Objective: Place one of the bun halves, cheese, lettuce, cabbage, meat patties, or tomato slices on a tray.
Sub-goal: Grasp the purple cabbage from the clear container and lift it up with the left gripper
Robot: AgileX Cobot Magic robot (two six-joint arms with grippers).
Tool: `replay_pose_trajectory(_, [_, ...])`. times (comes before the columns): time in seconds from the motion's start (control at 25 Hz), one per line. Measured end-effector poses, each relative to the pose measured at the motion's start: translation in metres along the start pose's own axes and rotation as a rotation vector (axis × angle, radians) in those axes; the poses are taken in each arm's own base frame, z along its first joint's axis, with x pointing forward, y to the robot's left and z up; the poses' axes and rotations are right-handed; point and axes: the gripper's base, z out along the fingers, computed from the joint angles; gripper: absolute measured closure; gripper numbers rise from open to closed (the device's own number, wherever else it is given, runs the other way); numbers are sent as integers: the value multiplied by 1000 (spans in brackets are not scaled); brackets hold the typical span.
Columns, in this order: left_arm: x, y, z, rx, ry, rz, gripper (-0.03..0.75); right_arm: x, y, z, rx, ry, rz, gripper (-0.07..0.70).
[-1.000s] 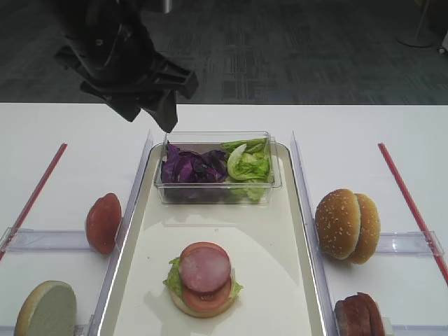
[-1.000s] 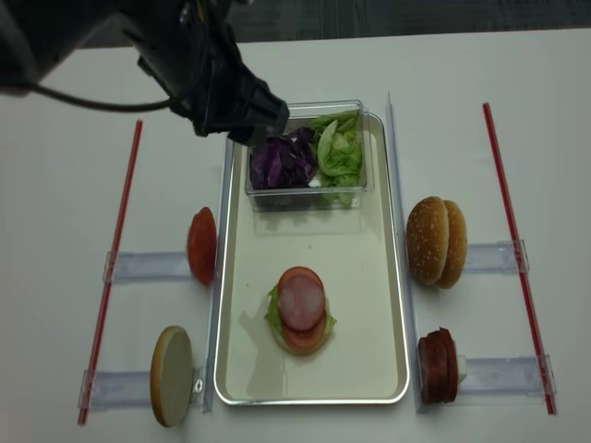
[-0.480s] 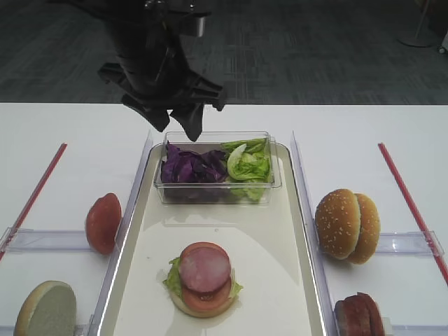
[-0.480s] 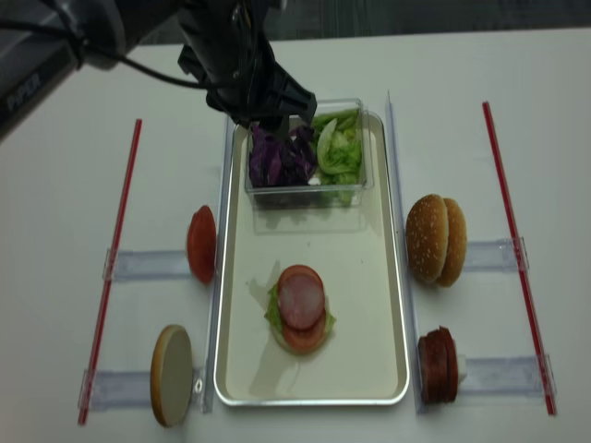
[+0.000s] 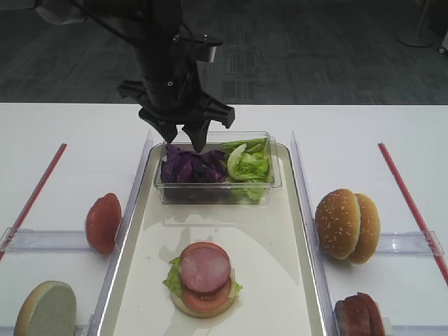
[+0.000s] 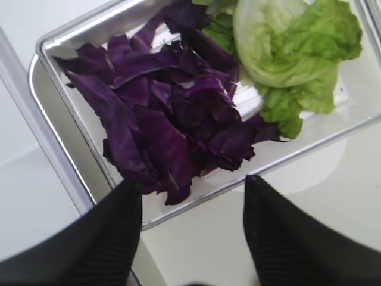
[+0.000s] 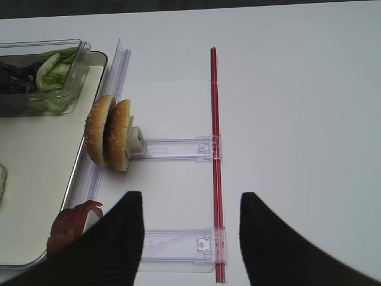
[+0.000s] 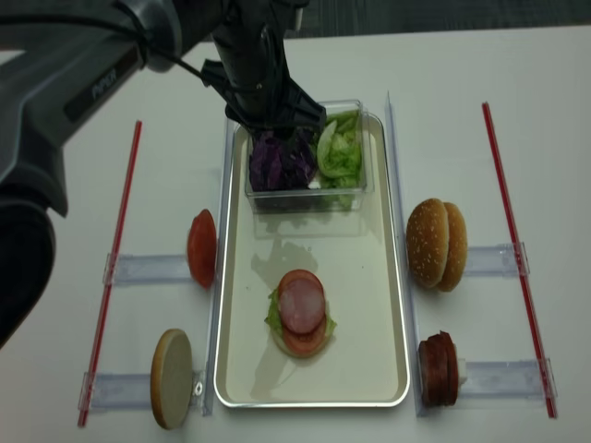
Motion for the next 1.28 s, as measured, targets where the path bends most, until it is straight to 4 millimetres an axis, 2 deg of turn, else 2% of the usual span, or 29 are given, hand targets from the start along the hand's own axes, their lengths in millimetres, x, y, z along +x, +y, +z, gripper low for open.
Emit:
replay_pose_trajectory(0.44, [-13, 1, 35, -29, 33, 7, 350, 0, 0, 0, 0, 0, 1, 232])
replay_pose_trajectory(0.84, [-11, 0, 68, -38, 95, -11, 351, 0, 0, 0, 0, 0, 1, 232])
replay_pose_trajectory(1.28, [-15, 0, 71, -36, 58, -12, 400, 0, 0, 0, 0, 0, 4, 232])
